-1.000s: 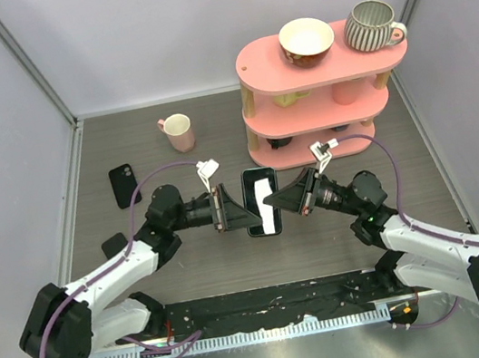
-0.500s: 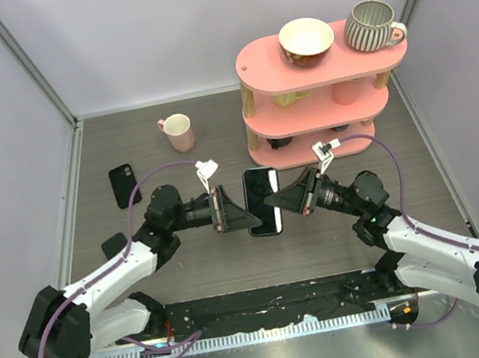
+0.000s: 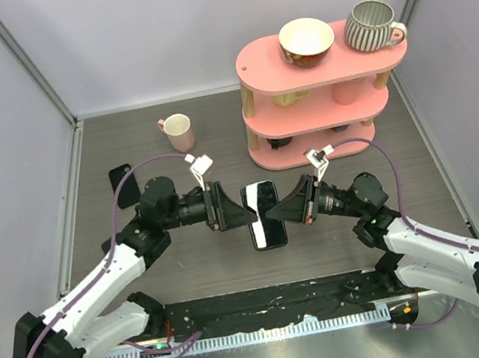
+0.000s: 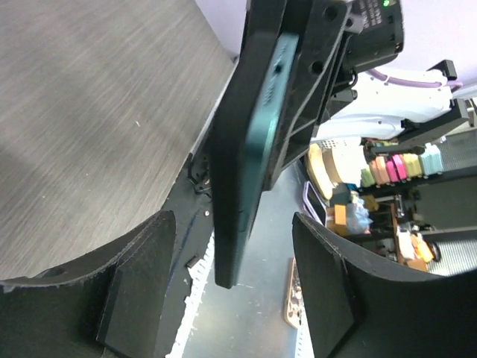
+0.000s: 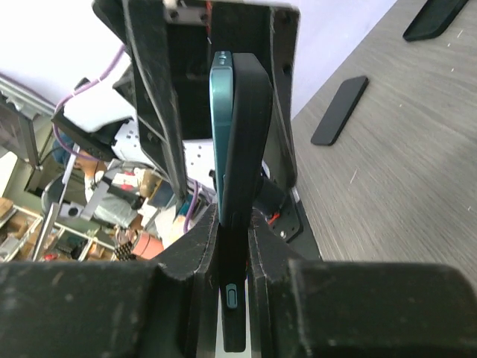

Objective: Put the phone into the phone case

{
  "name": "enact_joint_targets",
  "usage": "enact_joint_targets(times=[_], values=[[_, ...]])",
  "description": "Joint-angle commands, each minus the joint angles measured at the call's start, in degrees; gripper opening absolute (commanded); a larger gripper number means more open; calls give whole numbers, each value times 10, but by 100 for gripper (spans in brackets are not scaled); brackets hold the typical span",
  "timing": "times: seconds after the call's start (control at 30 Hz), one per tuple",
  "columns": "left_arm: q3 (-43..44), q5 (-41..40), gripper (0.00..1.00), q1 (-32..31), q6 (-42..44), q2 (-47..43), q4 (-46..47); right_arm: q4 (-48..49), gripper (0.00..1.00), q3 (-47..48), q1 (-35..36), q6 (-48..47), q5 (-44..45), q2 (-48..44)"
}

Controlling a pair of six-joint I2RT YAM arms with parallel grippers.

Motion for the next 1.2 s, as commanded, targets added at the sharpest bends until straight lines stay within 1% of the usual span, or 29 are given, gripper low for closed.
enact_joint_targets(times=[0.0, 0.03, 0.1, 0.17, 0.27, 0.33, 0.43, 0.53, 0.7, 0.83, 0.9, 1.03, 1.1, 1.13, 1.17], values=[[55, -52, 69, 3, 90, -41, -130, 38, 2, -4, 2, -36, -44, -30], [64, -52, 69, 4, 97, -46, -142, 13, 1, -3, 3, -44, -44, -33], [95, -49, 69, 4, 125, -49, -182, 3, 1, -3, 2, -55, -45, -34], [126, -54, 69, 4, 158, -50, -233, 6, 1, -5, 2, -54, -52, -32], [153, -83, 69, 4, 186, -55, -281, 13, 1, -5, 3, -55, -58, -35], [154, -88, 68, 4, 197, -62, -285, 29, 1, -8, 2, -55, -69, -37], [143, -59, 68, 7, 178, -71, -259, 59, 1, -21, 3, -57, -76, -48], [141, -11, 67, 7, 158, -63, -227, 67, 1, -31, 3, -68, -75, -75], [134, 44, 64, 7, 141, -49, -186, 69, 1, -46, 5, -106, -74, -146], [117, 77, 64, 8, 99, -40, -120, 146, 1, -92, 10, -107, -39, -185], [116, 83, 64, 8, 90, -37, -104, 150, 1, -100, 11, -113, -25, -189], [107, 89, 63, 8, 76, -37, -66, 132, 1, -88, 11, -109, -38, -161], [109, 68, 60, 11, 89, -38, -75, 120, 1, -78, 11, -109, -38, -144], [111, 53, 60, 15, 93, -38, -88, 98, 1, -66, 11, -110, -33, -134], [109, 37, 60, 29, 94, -38, -95, 90, 1, -61, 11, -110, -29, -112]])
